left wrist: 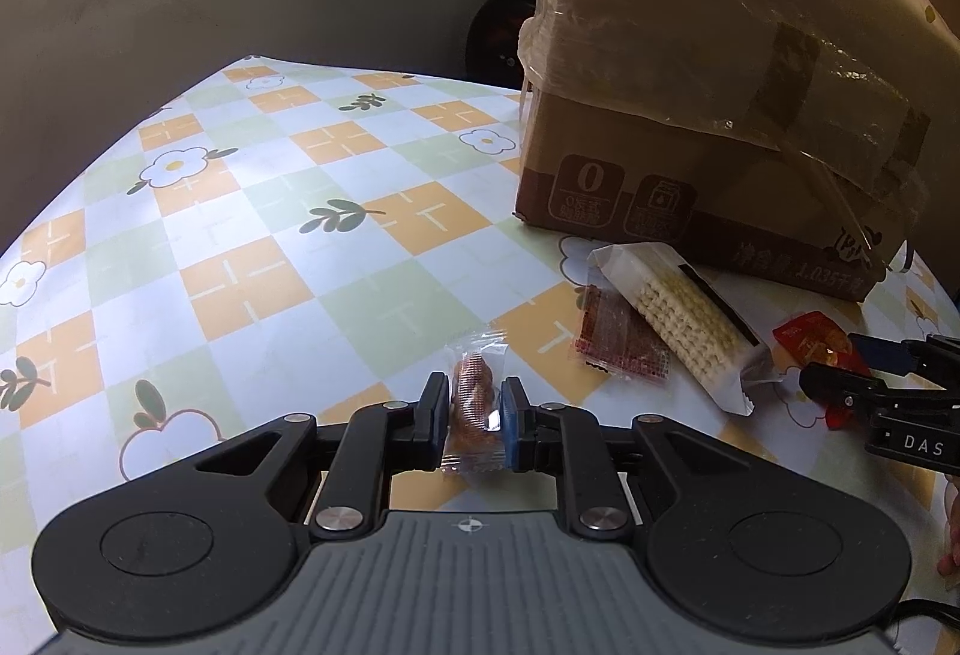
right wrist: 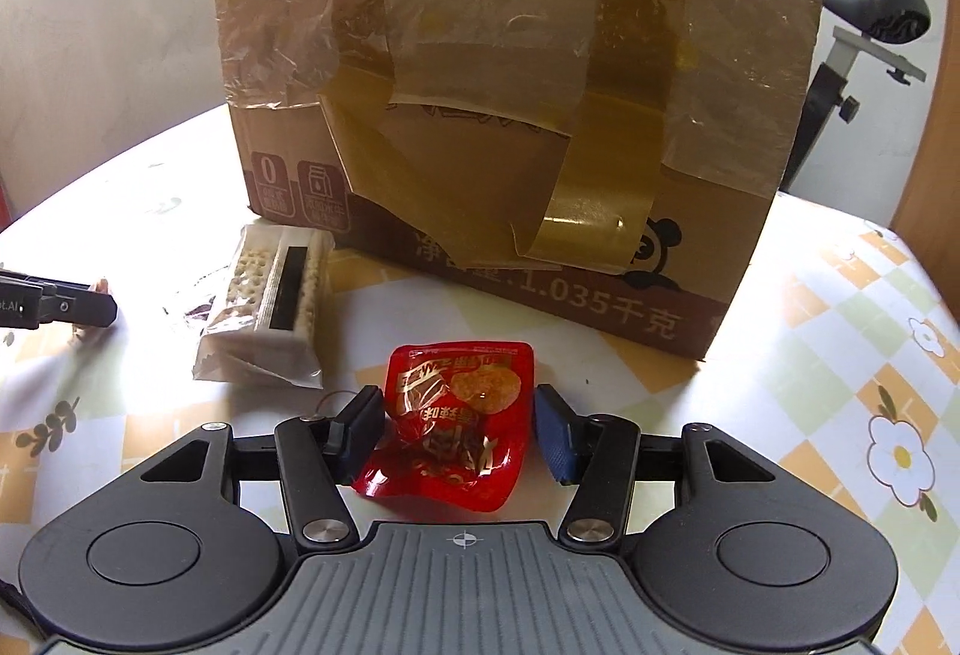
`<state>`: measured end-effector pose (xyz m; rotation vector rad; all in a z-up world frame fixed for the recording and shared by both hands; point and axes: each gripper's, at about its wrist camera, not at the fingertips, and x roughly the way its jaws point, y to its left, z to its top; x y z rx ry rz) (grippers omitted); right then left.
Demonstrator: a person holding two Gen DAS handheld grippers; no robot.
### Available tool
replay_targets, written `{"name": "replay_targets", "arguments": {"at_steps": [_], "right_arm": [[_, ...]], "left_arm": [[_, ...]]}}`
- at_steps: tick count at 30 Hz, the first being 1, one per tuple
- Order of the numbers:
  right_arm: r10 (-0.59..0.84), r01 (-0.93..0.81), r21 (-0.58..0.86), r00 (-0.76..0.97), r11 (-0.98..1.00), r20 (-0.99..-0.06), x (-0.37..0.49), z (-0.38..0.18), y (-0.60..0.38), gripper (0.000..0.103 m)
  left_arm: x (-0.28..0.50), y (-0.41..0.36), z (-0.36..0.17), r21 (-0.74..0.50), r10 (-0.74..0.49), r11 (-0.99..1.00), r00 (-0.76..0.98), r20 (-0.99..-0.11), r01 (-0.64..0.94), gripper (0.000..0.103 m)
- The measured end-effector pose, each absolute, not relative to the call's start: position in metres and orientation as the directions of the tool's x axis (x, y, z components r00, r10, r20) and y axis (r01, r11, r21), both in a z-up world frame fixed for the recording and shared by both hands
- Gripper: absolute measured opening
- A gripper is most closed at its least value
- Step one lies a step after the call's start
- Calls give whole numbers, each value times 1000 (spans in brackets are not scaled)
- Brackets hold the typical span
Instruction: Organize snacks
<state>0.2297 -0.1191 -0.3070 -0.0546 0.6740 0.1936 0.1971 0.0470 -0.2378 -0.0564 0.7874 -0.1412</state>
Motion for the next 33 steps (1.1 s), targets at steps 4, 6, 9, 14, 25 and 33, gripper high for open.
{"name": "replay_targets", "arguments": {"at_steps": [4, 6, 9, 14, 25, 33], "right_arm": [[170, -205, 13, 771, 979, -614, 230, -309, -118, 51], [171, -206, 13, 771, 978, -613, 230, -309, -118, 51], [172, -207, 13, 773, 978, -611, 227, -308, -120, 51], [177, -209, 18, 773, 978, -609, 226, -307, -121, 51], [180, -205, 28, 775, 978, -606, 226, -308, -119, 49], [198, -142, 140, 789, 980, -581, 220, -297, -140, 46]], "left_arm": [[197, 45, -238, -91, -138, 990, 699, -701, 104, 20], [197, 44, -238, -84, -133, 991, 700, -702, 104, 20], [198, 43, -239, -70, -125, 992, 702, -701, 107, 20], [198, 42, -239, -74, -125, 992, 702, -702, 102, 20], [198, 46, -238, -85, -133, 991, 694, -707, 104, 20], [194, 49, -233, -110, -143, 990, 694, -706, 92, 20]]}}
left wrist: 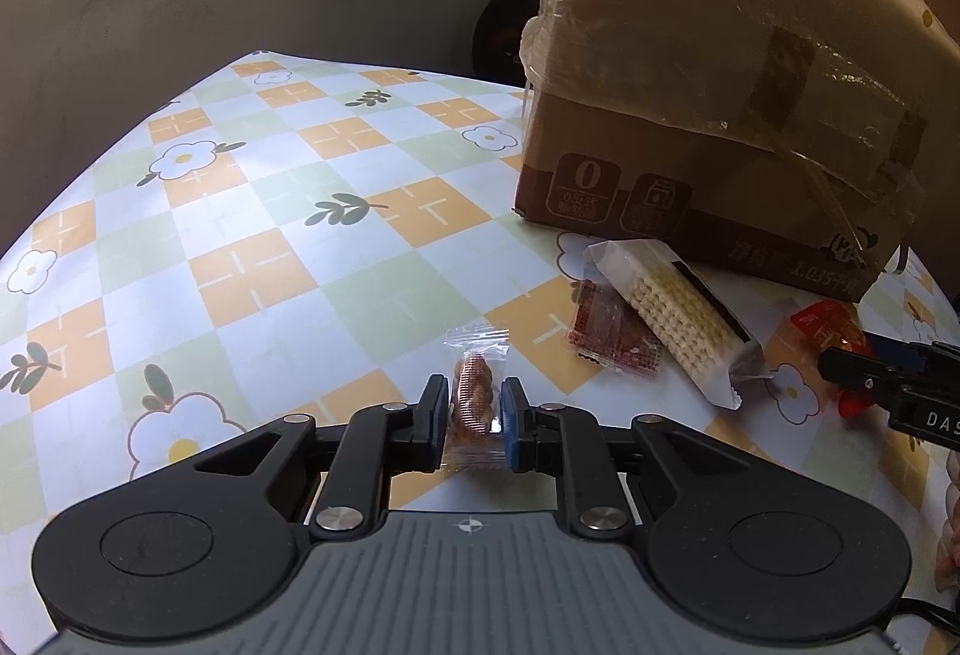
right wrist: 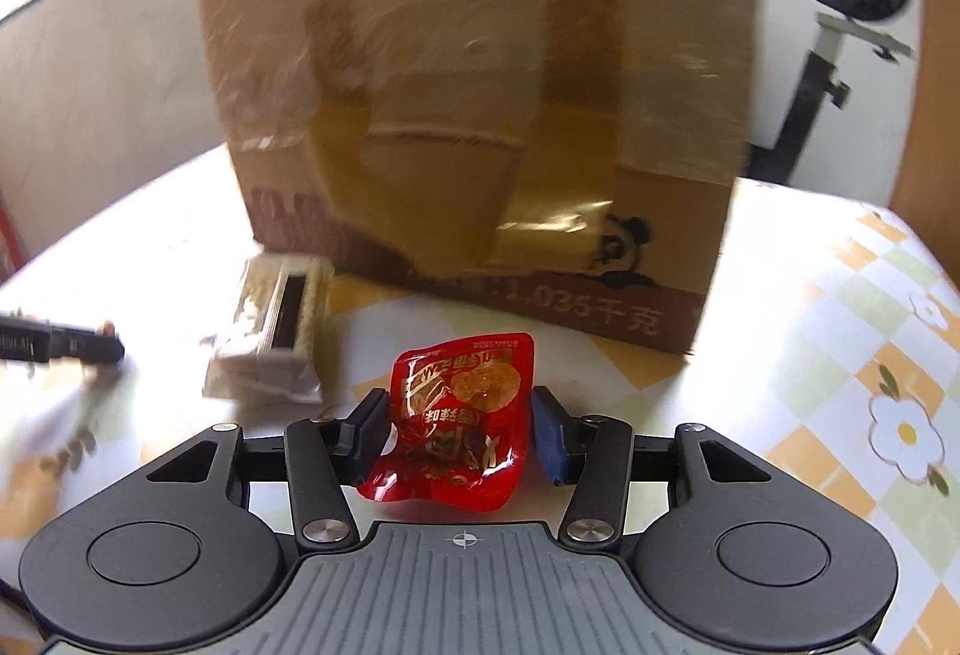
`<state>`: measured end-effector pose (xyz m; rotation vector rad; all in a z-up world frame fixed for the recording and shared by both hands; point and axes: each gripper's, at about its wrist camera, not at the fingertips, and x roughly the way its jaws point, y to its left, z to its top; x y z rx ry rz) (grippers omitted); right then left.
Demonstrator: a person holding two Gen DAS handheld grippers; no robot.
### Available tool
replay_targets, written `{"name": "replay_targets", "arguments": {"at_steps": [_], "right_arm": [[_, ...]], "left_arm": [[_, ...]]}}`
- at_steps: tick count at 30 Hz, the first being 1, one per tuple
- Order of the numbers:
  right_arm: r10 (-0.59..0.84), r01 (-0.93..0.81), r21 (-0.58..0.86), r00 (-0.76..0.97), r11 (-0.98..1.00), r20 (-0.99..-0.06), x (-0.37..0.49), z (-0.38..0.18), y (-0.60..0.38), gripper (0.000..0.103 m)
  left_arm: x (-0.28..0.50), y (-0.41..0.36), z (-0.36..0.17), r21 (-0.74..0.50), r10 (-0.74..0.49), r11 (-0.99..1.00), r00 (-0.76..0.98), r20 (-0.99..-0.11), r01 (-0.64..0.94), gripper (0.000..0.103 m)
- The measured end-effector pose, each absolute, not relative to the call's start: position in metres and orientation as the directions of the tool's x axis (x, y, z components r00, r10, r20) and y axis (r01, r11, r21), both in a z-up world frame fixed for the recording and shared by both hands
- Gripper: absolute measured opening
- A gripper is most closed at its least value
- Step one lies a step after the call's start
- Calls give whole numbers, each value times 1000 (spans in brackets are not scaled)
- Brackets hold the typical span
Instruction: Organize snacks
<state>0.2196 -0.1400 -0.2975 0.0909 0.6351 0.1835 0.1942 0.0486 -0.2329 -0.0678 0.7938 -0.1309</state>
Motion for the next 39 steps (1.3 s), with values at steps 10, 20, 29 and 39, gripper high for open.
{"name": "replay_targets", "arguments": {"at_steps": [10, 20, 29, 39], "right_arm": [[107, -8, 171, 806, 985, -583, 189, -281, -191, 46], [10, 62, 181, 927, 982, -375, 172, -203, -239, 46], [40, -10, 172, 984, 985, -172, 210, -115, -245, 24], [52, -4, 174, 962, 985, -269, 220, -143, -243, 20]], "left_arm": [[192, 47, -197, -129, -165, 986, 760, -629, 107, 20], [204, 44, -107, -142, -203, 978, 881, -428, 156, 20], [234, -4, -32, -87, -310, 951, 915, -258, 297, 20], [261, -39, -48, -110, -356, 934, 886, -295, 339, 20]]}}
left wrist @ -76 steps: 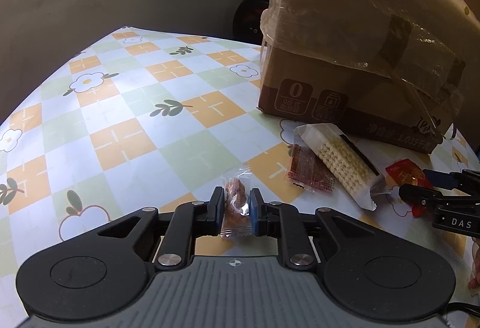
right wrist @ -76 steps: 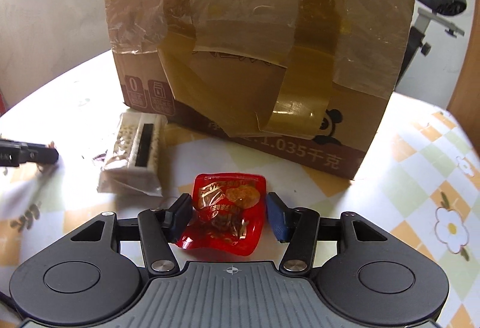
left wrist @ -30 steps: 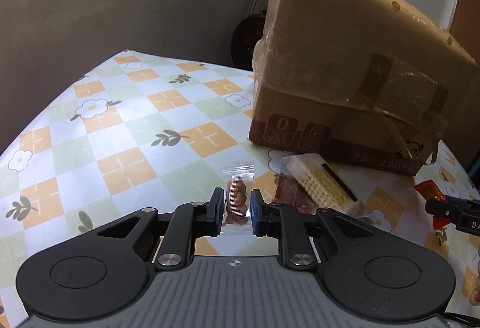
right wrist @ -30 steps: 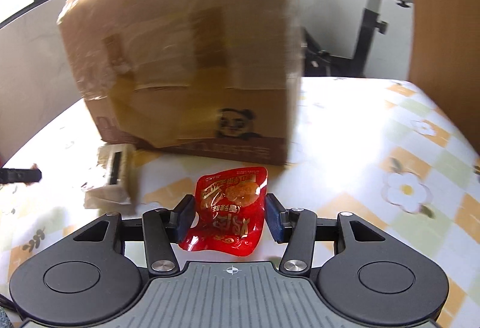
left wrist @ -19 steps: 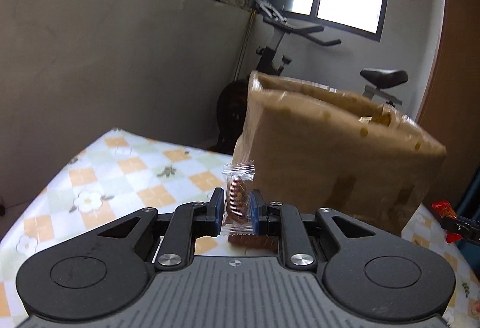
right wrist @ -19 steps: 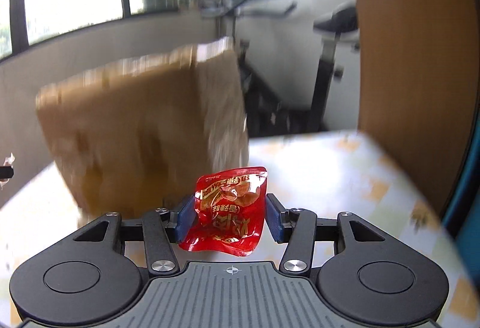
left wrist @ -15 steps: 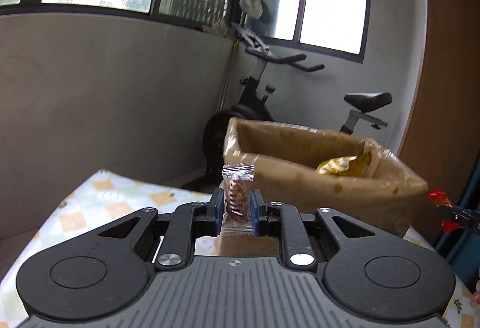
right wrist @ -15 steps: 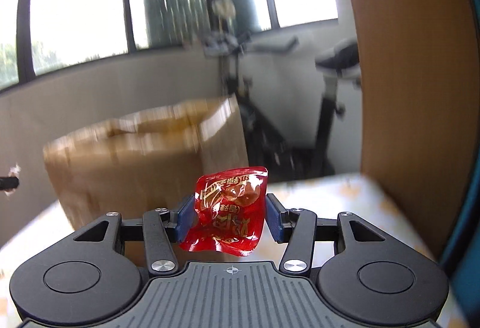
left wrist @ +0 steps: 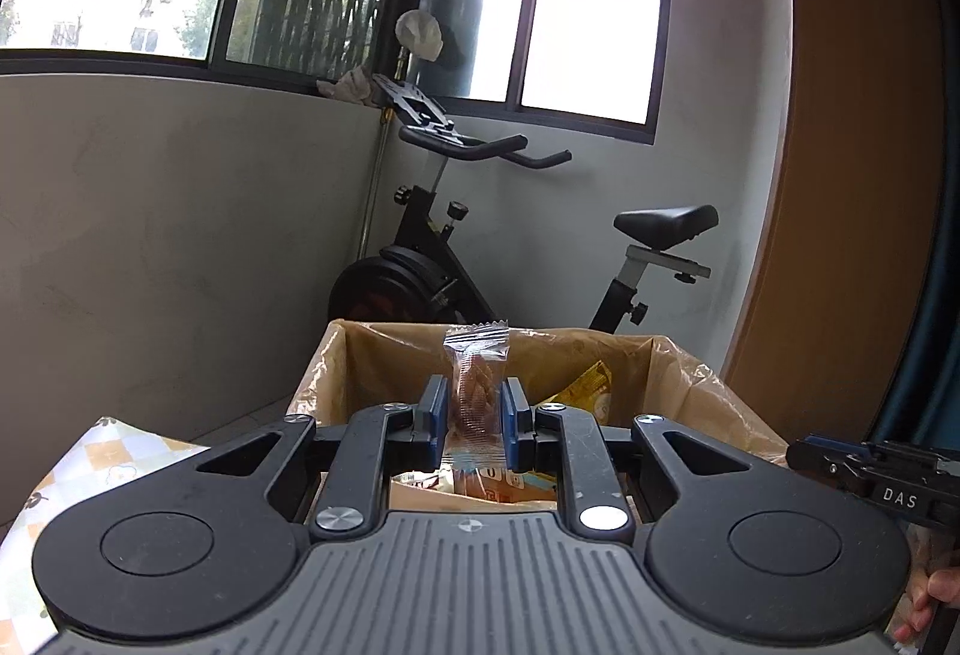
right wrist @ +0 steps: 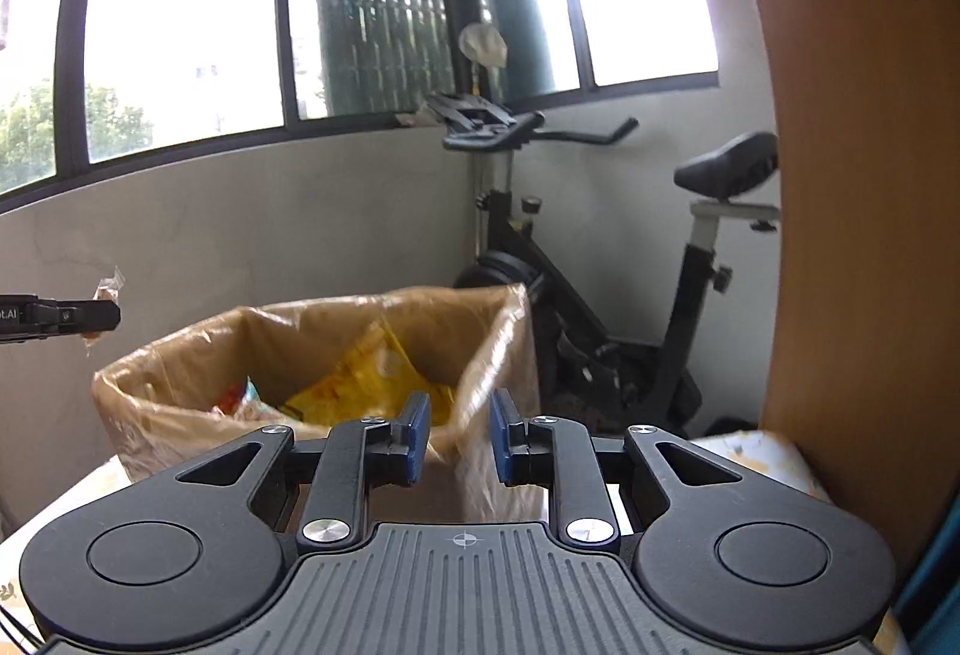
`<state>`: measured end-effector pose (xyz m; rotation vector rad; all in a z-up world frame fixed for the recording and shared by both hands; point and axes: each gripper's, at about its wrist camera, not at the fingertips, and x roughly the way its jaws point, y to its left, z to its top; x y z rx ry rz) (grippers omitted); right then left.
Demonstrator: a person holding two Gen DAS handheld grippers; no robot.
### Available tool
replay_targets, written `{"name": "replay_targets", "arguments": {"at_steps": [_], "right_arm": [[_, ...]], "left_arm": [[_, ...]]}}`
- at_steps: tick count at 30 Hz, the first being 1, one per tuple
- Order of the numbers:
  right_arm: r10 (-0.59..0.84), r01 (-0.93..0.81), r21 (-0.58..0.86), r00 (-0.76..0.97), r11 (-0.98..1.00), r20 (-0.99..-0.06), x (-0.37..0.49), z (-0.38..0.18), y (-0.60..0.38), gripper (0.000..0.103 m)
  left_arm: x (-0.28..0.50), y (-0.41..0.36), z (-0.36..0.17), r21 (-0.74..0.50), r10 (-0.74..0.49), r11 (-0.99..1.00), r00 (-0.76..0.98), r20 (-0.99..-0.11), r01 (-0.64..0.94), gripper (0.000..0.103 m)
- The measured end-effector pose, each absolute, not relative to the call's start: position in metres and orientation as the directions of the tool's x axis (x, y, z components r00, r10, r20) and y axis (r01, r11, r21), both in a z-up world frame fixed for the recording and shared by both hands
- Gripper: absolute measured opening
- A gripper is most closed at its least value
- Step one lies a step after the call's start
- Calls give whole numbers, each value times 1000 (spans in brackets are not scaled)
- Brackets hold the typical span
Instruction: Organize snacks
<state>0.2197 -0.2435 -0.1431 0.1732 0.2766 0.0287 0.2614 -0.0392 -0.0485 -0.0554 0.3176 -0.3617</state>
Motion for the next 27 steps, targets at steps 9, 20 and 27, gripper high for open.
{"name": "replay_targets", "arguments": {"at_steps": [9, 20, 27], "right_arm": [[78, -20, 143, 908, 990, -413, 193, -210, -218, 27], [238, -268, 62, 697, 961, -676, 262, -296, -136, 58], [211, -253, 42, 695, 967, -688, 265, -301, -134, 46]], "left_arm": [[252, -13, -59, -116, -348, 937, 879, -326, 328, 20], [249, -9, -53, -120, -338, 941, 888, -313, 316, 20], [248, -9, -55, -131, -339, 941, 887, -312, 313, 20]]}}
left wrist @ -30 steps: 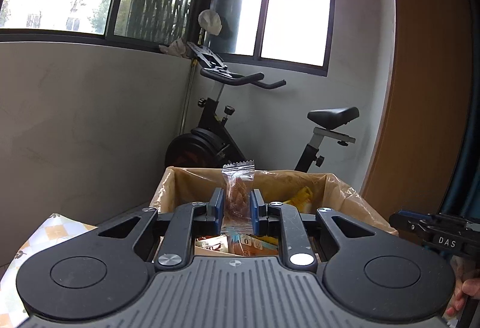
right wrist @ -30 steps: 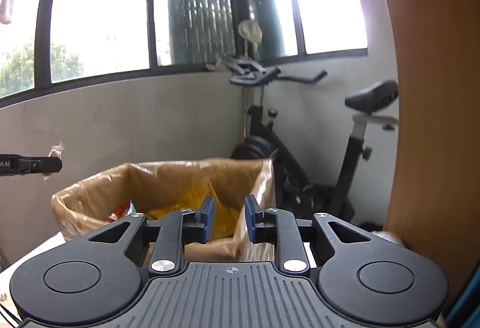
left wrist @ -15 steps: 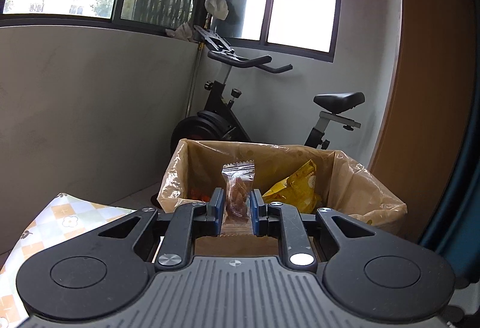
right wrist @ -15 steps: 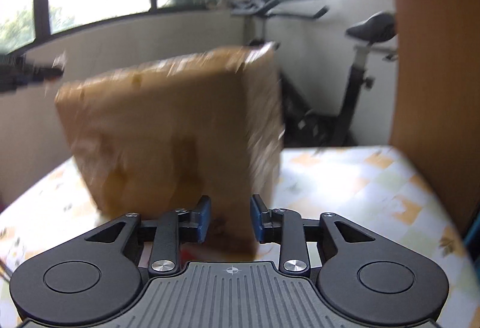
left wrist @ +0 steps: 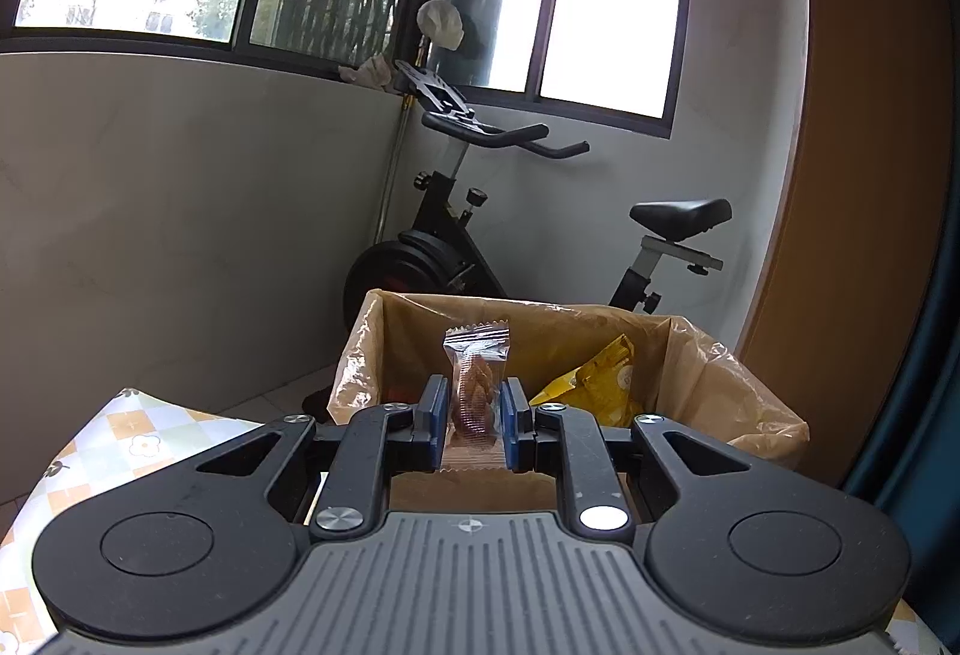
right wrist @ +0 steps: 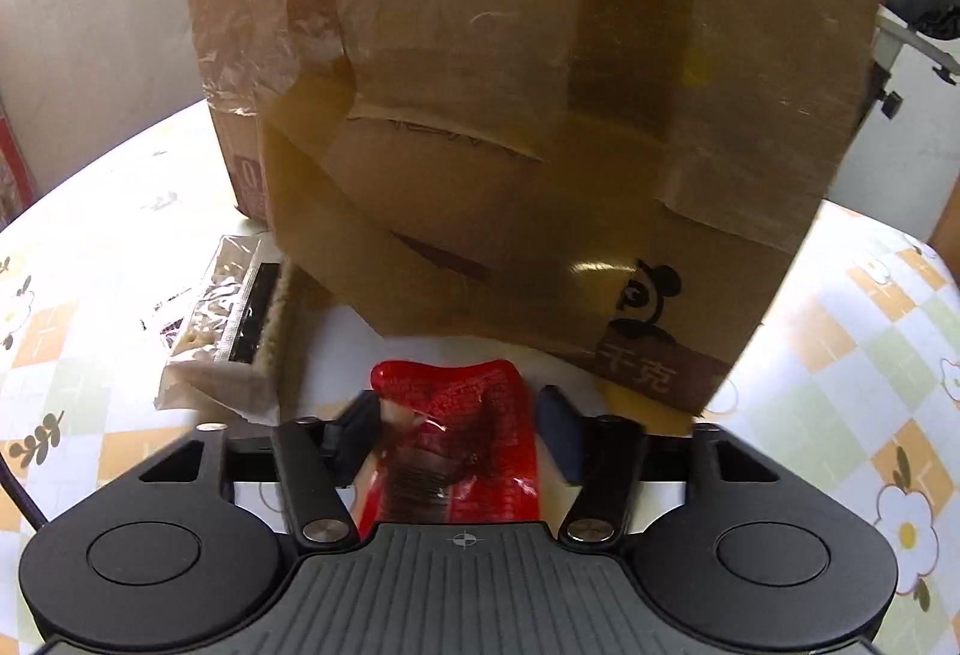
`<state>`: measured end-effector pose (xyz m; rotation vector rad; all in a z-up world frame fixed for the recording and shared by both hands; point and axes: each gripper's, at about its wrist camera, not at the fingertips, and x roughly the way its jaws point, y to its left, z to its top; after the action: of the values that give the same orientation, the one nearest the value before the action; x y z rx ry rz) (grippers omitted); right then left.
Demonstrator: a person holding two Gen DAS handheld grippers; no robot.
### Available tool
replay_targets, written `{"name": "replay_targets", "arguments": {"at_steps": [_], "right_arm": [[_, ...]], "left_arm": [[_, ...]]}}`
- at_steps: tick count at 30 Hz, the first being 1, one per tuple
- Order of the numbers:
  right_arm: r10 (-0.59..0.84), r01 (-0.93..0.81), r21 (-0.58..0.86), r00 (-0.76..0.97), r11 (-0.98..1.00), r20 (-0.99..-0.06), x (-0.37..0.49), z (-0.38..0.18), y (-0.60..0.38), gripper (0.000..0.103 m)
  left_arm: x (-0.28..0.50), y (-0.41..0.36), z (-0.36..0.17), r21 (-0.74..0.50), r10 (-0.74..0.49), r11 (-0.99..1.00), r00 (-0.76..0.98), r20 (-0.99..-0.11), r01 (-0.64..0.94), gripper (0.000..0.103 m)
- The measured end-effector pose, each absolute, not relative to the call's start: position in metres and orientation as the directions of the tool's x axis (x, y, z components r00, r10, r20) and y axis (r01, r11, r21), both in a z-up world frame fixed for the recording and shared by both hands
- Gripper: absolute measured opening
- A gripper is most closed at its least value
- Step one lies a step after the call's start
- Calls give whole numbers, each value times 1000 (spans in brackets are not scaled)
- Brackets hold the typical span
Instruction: Organize snacks
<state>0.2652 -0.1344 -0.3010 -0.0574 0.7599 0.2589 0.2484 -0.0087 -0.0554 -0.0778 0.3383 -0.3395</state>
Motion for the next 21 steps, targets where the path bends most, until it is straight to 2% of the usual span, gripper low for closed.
{"name": "replay_targets", "arguments": {"at_steps": [5, 10, 16, 21], "right_arm": [[210, -211, 80, 711, 974, -671, 246, -297, -152, 44], [141, -69, 141, 784, 988, -605, 218, -277, -192, 45], [15, 59, 162, 906, 985, -424, 189, -213, -240, 45], [18, 16, 142, 973, 990, -232, 197, -146, -249, 45]], "left_arm": [[248, -8, -56, -143, -347, 937, 886, -309, 317, 20], [248, -6, -57, -150, -353, 935, 883, -309, 321, 20], [251, -7, -57, -158, -368, 929, 879, -304, 334, 20], [257, -14, -54, -158, -386, 922, 872, -301, 353, 20]]}}
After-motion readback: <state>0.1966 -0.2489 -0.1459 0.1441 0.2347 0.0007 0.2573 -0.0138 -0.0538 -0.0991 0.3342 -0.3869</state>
